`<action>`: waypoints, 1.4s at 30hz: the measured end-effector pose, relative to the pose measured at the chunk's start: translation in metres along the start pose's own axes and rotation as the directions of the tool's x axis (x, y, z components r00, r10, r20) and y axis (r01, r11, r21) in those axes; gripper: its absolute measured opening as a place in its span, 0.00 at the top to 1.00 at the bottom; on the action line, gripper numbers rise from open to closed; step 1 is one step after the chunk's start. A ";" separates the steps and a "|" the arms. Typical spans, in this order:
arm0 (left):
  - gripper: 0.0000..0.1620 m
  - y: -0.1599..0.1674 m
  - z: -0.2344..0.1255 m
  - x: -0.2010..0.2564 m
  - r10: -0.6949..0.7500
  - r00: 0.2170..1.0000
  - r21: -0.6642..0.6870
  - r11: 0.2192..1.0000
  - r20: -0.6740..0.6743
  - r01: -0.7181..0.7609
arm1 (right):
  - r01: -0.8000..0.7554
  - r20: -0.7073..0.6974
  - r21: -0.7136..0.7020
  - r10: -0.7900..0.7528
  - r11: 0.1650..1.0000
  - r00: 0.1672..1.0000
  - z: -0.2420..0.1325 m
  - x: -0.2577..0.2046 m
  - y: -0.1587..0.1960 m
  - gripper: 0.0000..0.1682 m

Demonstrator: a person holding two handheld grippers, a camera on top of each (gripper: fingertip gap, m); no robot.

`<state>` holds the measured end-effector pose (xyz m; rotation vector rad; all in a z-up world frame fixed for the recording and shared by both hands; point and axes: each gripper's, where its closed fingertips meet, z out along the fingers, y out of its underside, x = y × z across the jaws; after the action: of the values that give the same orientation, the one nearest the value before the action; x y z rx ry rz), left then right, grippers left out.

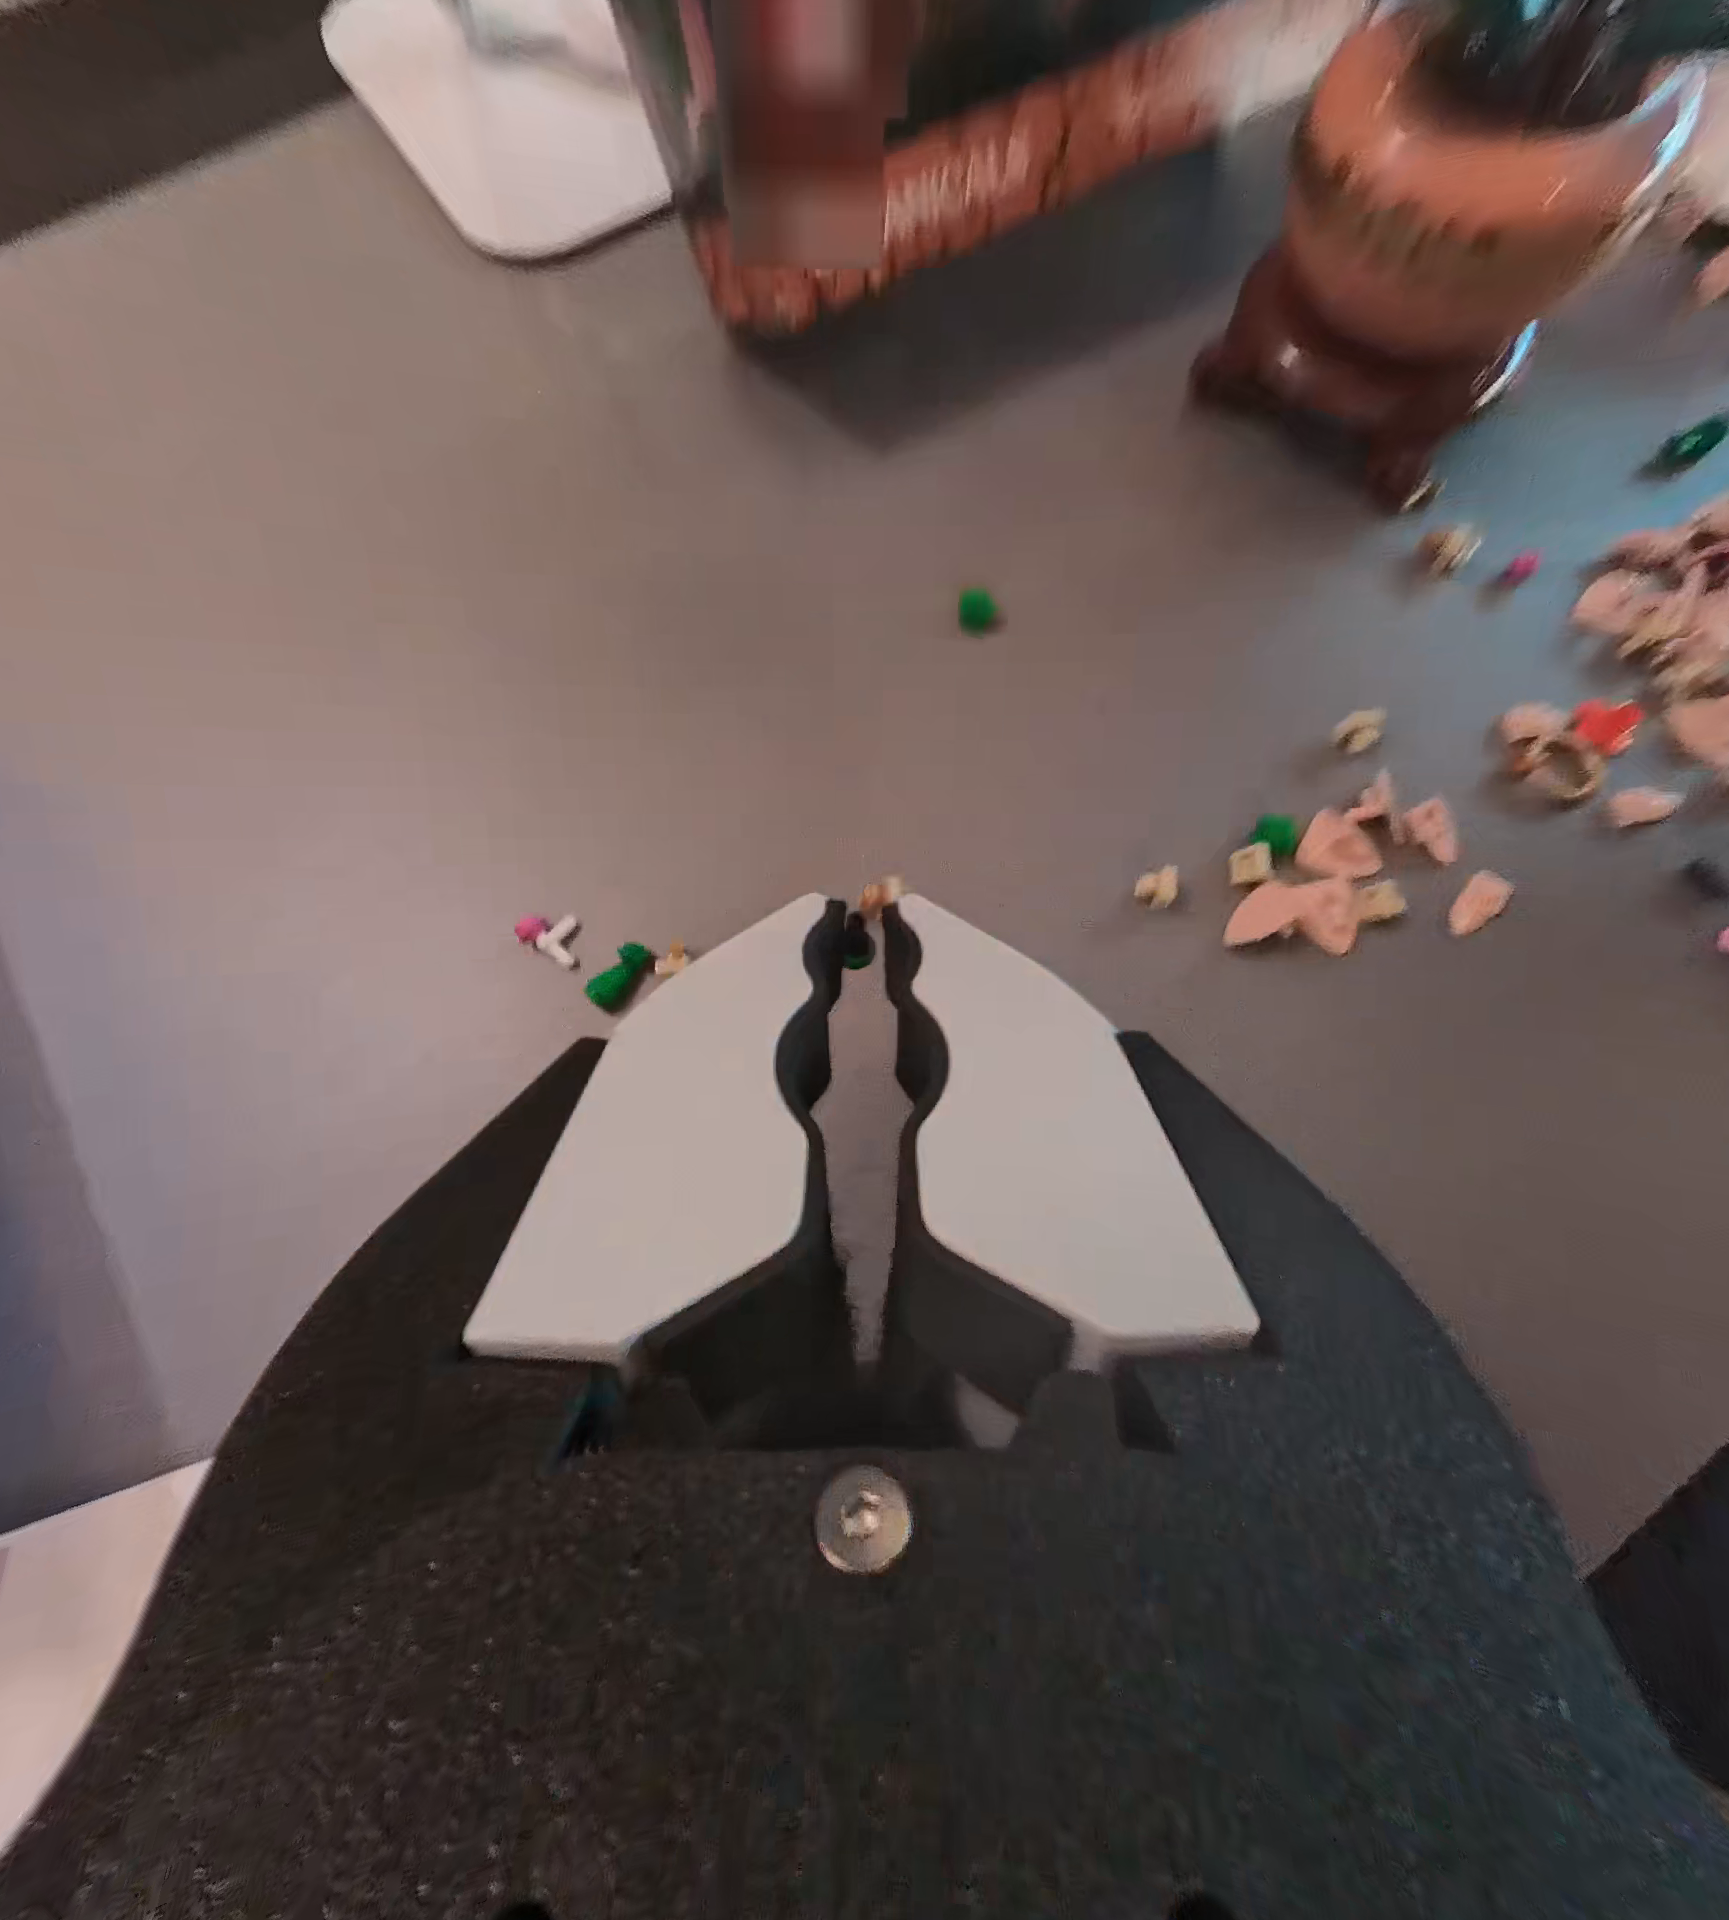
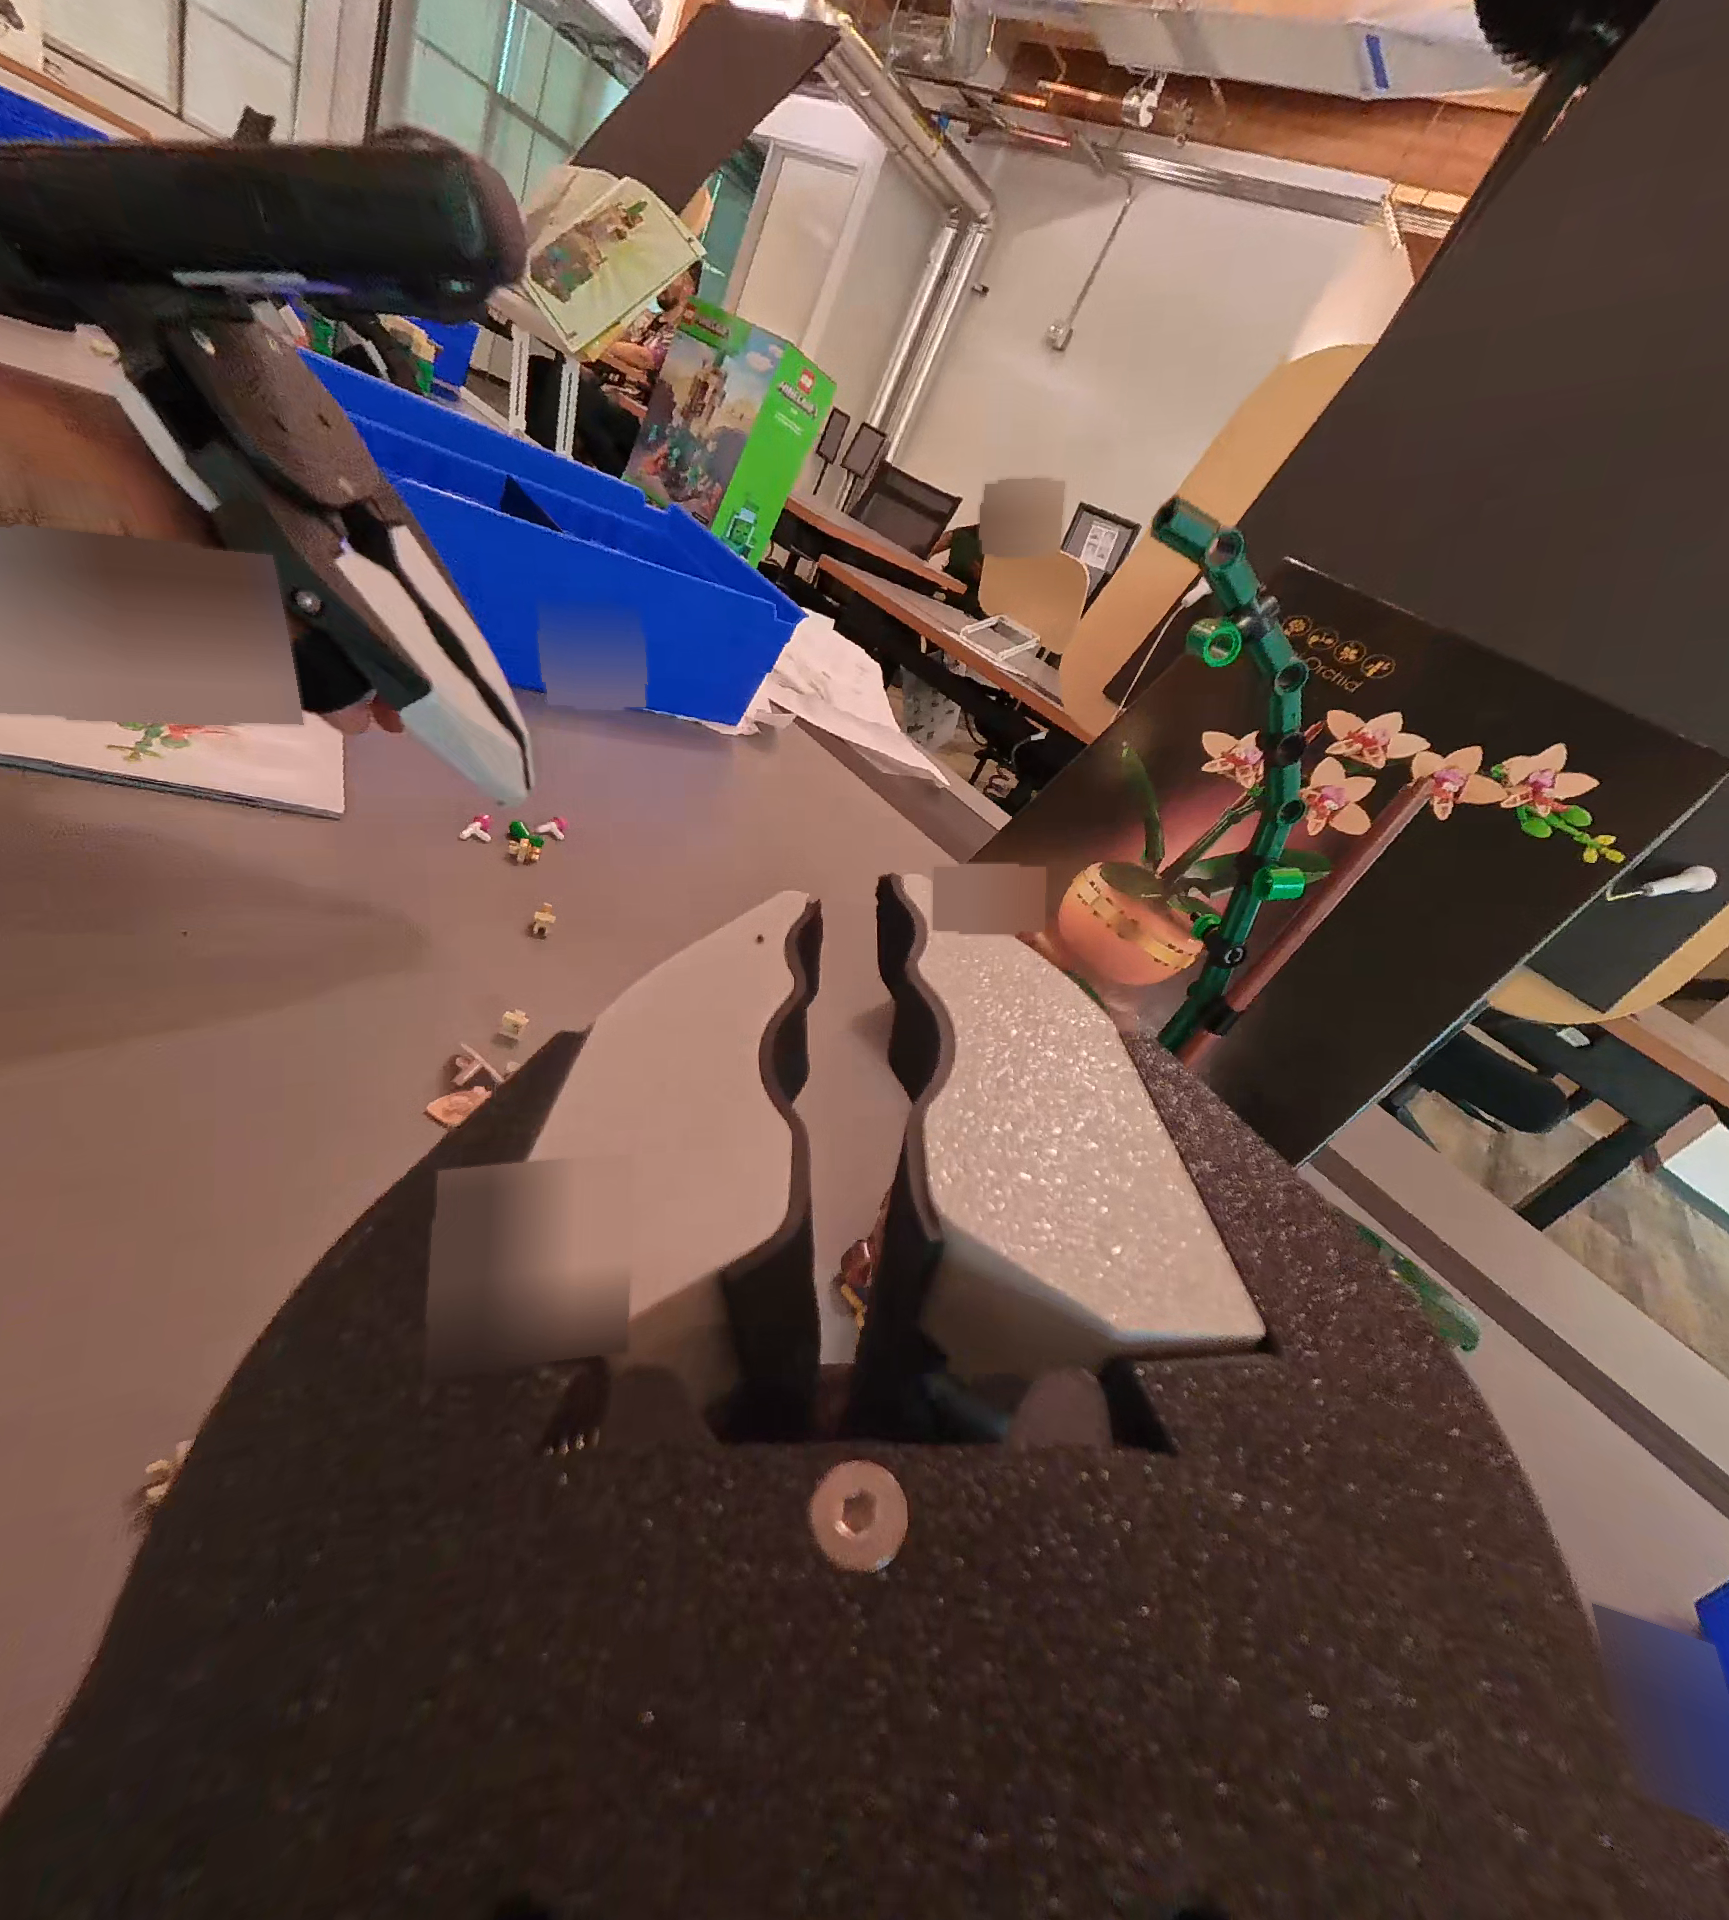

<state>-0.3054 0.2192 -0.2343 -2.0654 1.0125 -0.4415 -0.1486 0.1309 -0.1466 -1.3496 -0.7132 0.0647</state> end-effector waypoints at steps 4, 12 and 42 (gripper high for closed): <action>0.87 0.012 0.012 -0.004 -0.047 0.999 -0.047 0.998 -0.001 0.047 | 0.009 -0.015 0.003 -0.009 1.000 1.000 0.000 0.003 0.000 0.94; 0.73 0.015 0.007 -0.025 -0.016 0.996 -0.020 1.000 0.084 0.017 | 0.036 -0.030 0.006 -0.036 0.999 0.999 -0.002 0.006 0.000 0.94; 0.49 0.011 -0.004 -0.040 0.110 0.987 0.044 0.992 0.114 -0.116 | 0.076 0.078 0.014 -0.077 0.997 0.994 0.003 -0.015 0.002 0.94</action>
<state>-0.3382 0.2447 -0.2395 -1.9537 1.0351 -0.2878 -0.1614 0.1274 -0.1552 -1.3131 -0.8290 0.0608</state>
